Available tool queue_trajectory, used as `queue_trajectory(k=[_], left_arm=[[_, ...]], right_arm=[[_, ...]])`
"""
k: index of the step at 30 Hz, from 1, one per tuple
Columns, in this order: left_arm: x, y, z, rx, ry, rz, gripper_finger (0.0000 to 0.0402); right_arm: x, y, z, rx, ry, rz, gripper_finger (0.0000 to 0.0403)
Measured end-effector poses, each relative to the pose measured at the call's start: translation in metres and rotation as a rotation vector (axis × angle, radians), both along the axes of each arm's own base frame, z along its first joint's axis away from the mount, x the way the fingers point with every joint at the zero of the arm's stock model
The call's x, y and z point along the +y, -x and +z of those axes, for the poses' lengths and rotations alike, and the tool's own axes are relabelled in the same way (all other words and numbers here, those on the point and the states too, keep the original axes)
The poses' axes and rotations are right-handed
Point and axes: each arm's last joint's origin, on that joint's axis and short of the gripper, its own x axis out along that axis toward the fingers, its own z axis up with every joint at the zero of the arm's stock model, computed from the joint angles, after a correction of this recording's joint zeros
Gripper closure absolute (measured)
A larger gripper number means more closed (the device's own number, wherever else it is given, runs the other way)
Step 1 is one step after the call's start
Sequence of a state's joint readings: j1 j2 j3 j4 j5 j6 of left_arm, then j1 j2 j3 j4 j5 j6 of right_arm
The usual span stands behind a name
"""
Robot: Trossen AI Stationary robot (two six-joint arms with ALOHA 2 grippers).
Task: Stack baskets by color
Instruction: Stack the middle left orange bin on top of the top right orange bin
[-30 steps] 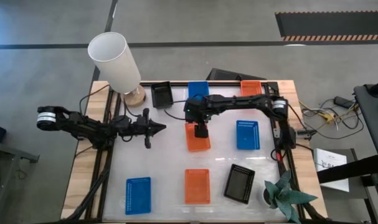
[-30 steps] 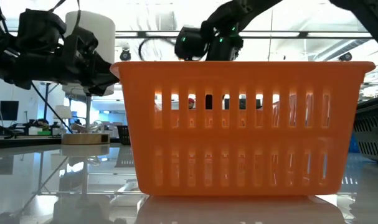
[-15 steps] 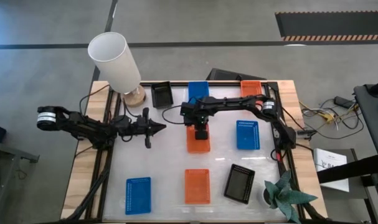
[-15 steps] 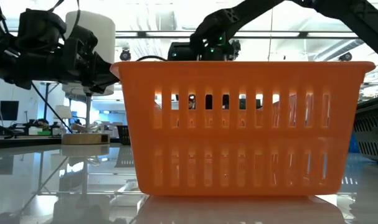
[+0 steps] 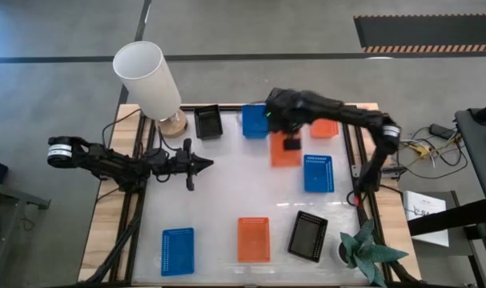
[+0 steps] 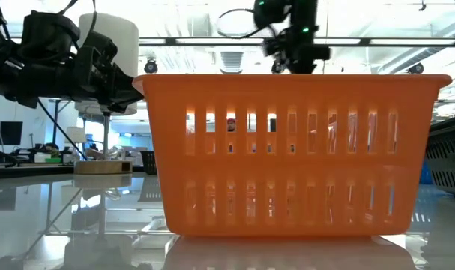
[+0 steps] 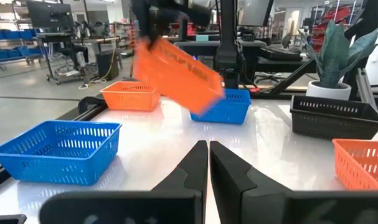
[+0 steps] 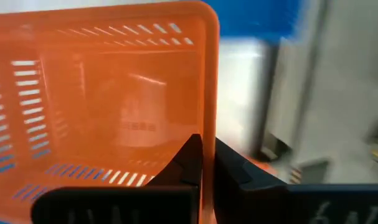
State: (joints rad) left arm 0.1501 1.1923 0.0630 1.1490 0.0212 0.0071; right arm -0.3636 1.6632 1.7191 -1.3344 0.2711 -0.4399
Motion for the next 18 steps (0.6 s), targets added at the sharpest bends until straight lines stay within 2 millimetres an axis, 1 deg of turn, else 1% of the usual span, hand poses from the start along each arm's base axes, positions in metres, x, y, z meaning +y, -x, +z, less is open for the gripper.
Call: queue_trajectory(k=[3, 6, 9, 12, 14, 15, 18], left_arm=[[0.000, 0.000, 0.000, -0.002, 0.000, 0.000, 0.0402], [0.000, 0.000, 0.001, -0.003, 0.000, 0.000, 0.0402], [0.000, 0.000, 0.000, -0.002, 0.000, 0.000, 0.0402], [0.000, 0.000, 0.001, -0.003, 0.000, 0.000, 0.0402], [0.000, 0.000, 0.001, -0.003, 0.000, 0.000, 0.0402], [0.000, 0.000, 0.001, -0.003, 0.000, 0.000, 0.0401], [0.000, 0.000, 0.001, -0.003, 0.000, 0.000, 0.0401]], right_arm=[[-0.024, 0.029, 0.018, 0.041, 0.062, 0.001, 0.0394], [-0.053, 0.056, 0.026, 0.057, 0.069, -0.048, 0.0394], [-0.086, 0.084, 0.026, 0.085, 0.063, -0.106, 0.0394], [-0.114, 0.106, 0.020, 0.130, 0.045, -0.152, 0.0394], [-0.130, 0.115, 0.012, 0.151, 0.022, -0.201, 0.0394], [-0.134, 0.114, 0.007, 0.170, 0.018, -0.225, 0.0394], [-0.136, 0.110, 0.000, 0.205, 0.023, -0.243, 0.0394]])
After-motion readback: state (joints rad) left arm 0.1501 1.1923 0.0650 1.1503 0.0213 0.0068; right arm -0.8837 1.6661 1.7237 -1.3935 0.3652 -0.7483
